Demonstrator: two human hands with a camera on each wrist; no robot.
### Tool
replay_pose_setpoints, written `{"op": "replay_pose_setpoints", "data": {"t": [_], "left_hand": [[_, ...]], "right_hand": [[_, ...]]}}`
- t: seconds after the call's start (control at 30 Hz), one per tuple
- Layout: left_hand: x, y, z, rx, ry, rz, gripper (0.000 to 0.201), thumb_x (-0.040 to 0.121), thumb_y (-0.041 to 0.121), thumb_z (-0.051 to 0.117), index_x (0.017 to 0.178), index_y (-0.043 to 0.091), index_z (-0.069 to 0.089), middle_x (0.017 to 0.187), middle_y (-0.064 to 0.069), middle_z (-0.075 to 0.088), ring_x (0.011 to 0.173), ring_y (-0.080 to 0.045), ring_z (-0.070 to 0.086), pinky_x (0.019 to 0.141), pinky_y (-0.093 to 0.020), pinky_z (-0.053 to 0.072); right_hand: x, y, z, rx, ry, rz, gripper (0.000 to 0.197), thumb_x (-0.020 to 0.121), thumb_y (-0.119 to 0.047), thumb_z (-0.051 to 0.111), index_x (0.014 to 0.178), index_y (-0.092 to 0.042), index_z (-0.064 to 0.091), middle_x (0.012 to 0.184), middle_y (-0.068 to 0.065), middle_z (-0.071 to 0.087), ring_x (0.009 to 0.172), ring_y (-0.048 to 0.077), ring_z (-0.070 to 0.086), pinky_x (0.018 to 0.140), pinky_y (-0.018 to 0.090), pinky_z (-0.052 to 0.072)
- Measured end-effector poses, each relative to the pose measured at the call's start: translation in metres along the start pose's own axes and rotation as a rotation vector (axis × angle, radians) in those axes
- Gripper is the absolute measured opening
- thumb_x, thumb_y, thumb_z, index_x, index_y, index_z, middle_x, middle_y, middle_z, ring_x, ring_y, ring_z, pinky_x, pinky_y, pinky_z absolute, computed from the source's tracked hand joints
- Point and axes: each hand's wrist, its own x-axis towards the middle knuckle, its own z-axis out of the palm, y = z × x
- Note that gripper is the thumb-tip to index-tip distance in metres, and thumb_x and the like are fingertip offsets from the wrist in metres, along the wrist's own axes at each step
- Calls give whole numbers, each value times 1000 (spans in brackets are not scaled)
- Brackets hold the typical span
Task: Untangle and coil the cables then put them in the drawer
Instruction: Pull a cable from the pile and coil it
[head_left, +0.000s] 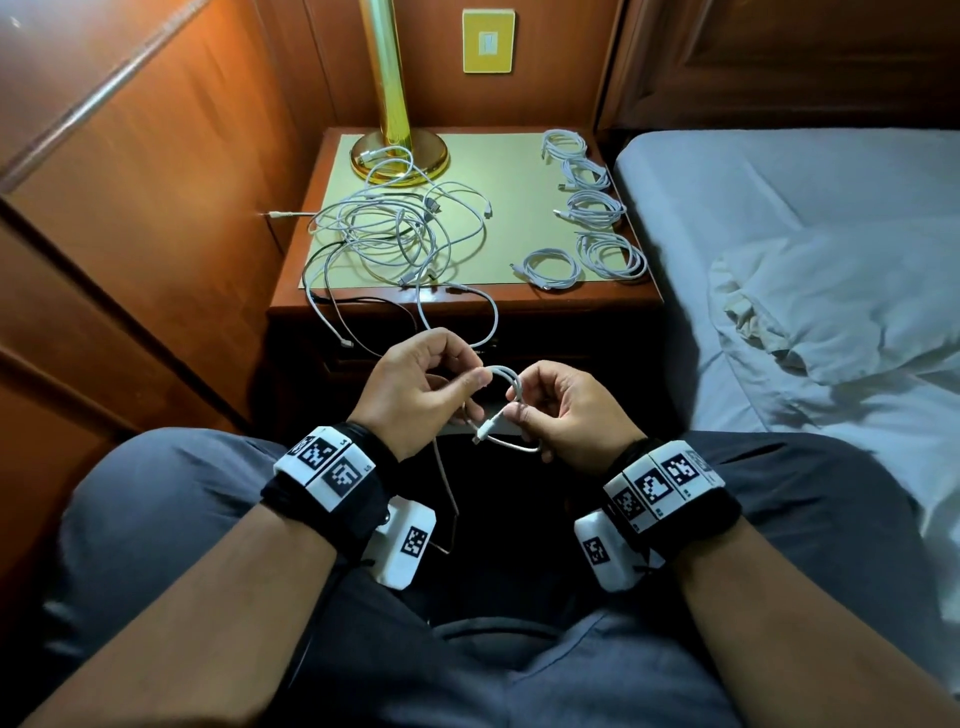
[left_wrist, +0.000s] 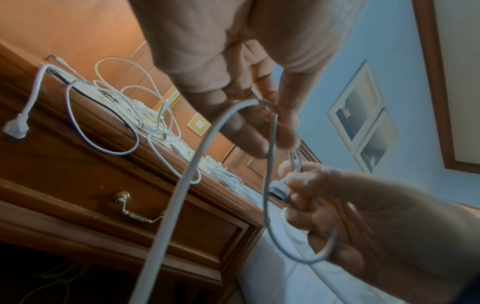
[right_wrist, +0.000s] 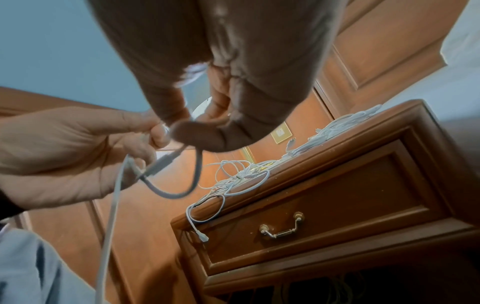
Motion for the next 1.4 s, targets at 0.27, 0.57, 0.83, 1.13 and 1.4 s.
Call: {"op": "replay_pose_setpoints", "data": {"t": [0.27,0.57,0.83,1.13,1.4], "left_hand": [[2,-4,0,14,32,-1,11,82,14,82,83,9,72,78,-10,71,53,-21,63,55,-32,53],[2,-2,-4,113,103,56,9,82,13,82,81,10,74,72,-2,70,51,-11,58,53,-19,47],[4,-1,-2,74,66,81,7,83,9,80,86,13,74,78,-2,72,60,-14,64,61,-20,52],[21,-14,-57,131,160,-14,22,93,10,69,105,26,77,81,6,76,57,-5,53,57,-11,45],[4,-18,-23,468,-162,277,19,86,3,75,97,17,80,91,8,72,86,-2,67,83,-16,50]], "right_hand": [[4,-2,0,-11,125,81,14,90,-6,59,88,-18,66,71,18,58,55,25,49,51,31,43],[3,-5,-14,135,-99,46,21,101,-18,55,99,-11,74,82,0,73,78,9,63,75,18,47],[-1,-10,-5,645,-217,139,16,93,-21,49,96,-6,53,72,9,66,60,17,58,57,25,46],[8,-16,-62,980,252,70,8,93,-21,47,93,-16,54,65,-5,59,57,10,53,55,24,38],[2,-7,-27,268,240,-59,15,102,-7,49,95,-8,62,84,9,76,76,19,70,73,24,53]]}}
